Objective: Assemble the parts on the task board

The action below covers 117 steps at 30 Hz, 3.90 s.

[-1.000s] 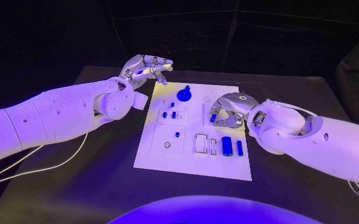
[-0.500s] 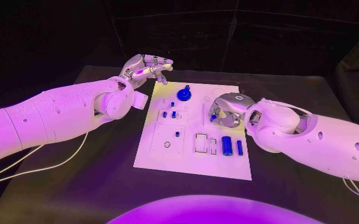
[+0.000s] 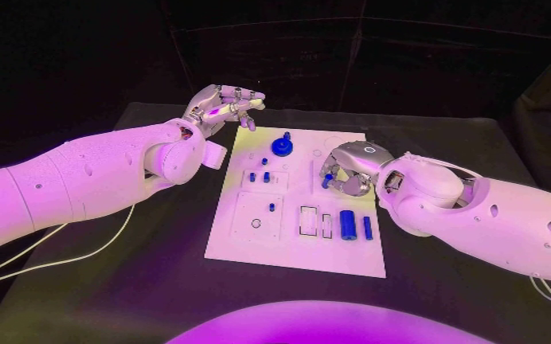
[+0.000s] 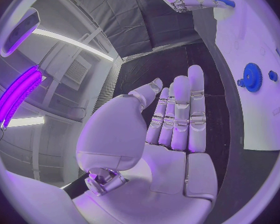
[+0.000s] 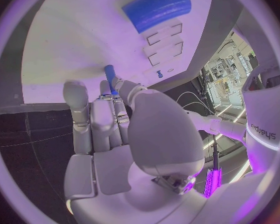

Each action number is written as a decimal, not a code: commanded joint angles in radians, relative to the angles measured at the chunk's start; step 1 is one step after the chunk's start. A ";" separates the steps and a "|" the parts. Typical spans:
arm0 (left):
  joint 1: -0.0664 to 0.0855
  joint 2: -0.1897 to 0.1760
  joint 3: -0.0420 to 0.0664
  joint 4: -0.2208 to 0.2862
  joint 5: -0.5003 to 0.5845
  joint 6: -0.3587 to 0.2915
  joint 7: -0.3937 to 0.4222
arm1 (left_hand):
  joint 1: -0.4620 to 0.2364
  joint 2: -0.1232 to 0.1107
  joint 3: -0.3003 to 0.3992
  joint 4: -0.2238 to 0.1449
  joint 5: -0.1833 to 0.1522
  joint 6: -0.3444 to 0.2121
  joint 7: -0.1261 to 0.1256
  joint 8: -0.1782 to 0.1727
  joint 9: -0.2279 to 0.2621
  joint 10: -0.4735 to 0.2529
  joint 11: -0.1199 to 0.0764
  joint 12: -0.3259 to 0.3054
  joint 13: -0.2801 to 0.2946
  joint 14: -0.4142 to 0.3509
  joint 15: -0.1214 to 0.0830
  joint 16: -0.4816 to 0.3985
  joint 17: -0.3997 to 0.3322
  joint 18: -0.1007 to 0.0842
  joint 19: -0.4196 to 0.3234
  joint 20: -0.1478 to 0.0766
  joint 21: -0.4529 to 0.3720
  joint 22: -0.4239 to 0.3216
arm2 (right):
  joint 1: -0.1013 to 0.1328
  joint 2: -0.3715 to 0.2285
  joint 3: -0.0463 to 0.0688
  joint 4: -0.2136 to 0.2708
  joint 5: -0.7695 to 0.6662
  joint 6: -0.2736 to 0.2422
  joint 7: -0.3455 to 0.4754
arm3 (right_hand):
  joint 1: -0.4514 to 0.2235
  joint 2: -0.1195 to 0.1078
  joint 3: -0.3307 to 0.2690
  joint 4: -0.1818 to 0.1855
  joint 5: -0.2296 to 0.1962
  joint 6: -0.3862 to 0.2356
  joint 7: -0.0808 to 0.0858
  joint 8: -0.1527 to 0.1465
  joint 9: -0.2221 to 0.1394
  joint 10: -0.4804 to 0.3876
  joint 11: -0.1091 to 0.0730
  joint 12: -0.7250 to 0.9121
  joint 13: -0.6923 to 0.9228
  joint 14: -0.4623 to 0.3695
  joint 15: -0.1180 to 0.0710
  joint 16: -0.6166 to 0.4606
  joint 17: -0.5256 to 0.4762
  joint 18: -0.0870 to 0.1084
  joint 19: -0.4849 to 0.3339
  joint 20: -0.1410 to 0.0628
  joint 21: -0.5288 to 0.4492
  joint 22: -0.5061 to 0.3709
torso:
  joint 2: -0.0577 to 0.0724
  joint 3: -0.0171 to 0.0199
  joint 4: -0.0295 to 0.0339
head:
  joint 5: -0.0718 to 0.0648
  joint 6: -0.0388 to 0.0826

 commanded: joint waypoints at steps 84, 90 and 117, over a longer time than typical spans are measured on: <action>-0.001 0.016 0.000 -0.001 0.004 0.006 0.009 | 0.003 -0.001 -0.002 -0.003 -0.002 -0.006 -0.002 0.005 -0.001 -0.008 0.003 0.007 0.002 -0.004 0.000 0.005 -0.003 0.005 0.009 0.001 -0.009 -0.003 | -0.073 0.316 -0.001 -0.074 -0.017 0.132 0.102 | -0.034 -0.018 0.040 -0.016 0.009 0.003 0.007 -0.009 0.000 0.008 0.006 -0.031 0.000 0.015 -0.002 0.001 0.002 0.000 0.001 0.004 0.006 0.001 | -0.011 -0.0021 -0.0033 | 0.058 -0.038; -0.001 0.017 0.000 -0.002 0.004 0.006 0.009 | 0.003 -0.001 -0.002 -0.003 -0.002 -0.006 -0.002 0.005 -0.001 -0.008 0.003 0.007 0.002 -0.004 0.000 0.005 -0.003 0.005 0.009 0.001 -0.009 -0.003 | -0.074 0.326 -0.001 -0.074 -0.026 0.129 0.103 | -0.040 -0.023 0.039 -0.019 0.008 -0.001 0.008 -0.011 -0.001 0.005 0.007 -0.035 0.000 0.014 -0.002 -0.001 -0.002 0.001 0.000 0.005 0.006 -0.001 | -0.011 -0.0026 -0.0029 | 0.059 -0.037; -0.001 0.017 0.000 -0.007 0.004 0.009 0.003 | 0.001 -0.001 -0.004 -0.003 -0.002 -0.009 -0.002 0.007 -0.001 -0.011 0.003 0.010 0.002 -0.005 0.000 0.006 -0.005 0.005 0.009 0.001 -0.011 -0.005 | -0.077 0.297 -0.002 -0.052 -0.010 -0.060 0.154 | -0.157 -0.106 -0.305 0.031 0.187 -0.193 0.061 -0.027 -0.006 -0.222 0.070 -0.049 0.006 -0.053 0.050 -0.049 -0.105 0.031 -0.106 0.055 -0.114 -0.207 | -0.012 -0.0002 -0.0050 | 0.060 -0.038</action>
